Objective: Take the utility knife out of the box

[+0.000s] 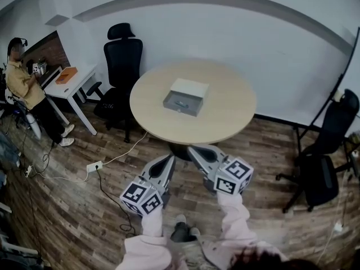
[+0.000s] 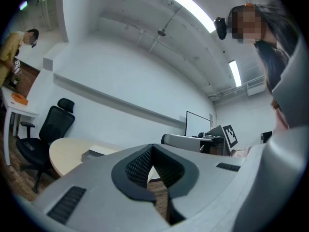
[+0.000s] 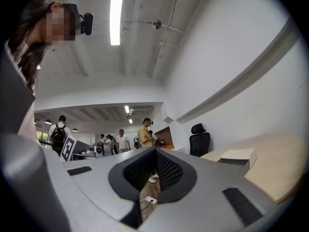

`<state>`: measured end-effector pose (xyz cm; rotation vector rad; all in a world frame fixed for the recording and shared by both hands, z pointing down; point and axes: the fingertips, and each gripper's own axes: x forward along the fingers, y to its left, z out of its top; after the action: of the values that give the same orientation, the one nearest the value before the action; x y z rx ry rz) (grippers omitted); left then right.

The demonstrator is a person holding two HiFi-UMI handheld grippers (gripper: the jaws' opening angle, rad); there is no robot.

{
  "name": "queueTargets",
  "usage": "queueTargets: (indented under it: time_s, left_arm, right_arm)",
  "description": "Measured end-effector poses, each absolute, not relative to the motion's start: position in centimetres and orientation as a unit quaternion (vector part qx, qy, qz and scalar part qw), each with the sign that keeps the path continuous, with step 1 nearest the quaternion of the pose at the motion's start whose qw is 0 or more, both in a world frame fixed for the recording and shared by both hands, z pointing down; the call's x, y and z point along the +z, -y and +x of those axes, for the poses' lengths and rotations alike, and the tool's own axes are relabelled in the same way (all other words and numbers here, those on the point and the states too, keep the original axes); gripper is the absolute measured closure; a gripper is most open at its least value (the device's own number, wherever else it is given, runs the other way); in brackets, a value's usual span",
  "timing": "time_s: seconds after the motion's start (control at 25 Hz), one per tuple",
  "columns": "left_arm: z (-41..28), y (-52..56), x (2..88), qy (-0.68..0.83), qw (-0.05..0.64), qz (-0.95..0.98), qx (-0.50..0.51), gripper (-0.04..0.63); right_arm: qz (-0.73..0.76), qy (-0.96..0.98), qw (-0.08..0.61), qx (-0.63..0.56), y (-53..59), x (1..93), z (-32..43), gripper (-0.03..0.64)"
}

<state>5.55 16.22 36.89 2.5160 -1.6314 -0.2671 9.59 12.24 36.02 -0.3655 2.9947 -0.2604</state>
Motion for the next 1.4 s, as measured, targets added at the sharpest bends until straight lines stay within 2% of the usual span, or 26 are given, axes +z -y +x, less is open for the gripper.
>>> queueTargets:
  time_s: [1.4]
  left_arm:
    - [-2.0,-3.8,38.2,0.482,0.077,0.867,-0.093,0.595]
  right_arm:
    - [-0.163,-0.981,0.029,-0.101,-1.3,38.2,2.0,0.627]
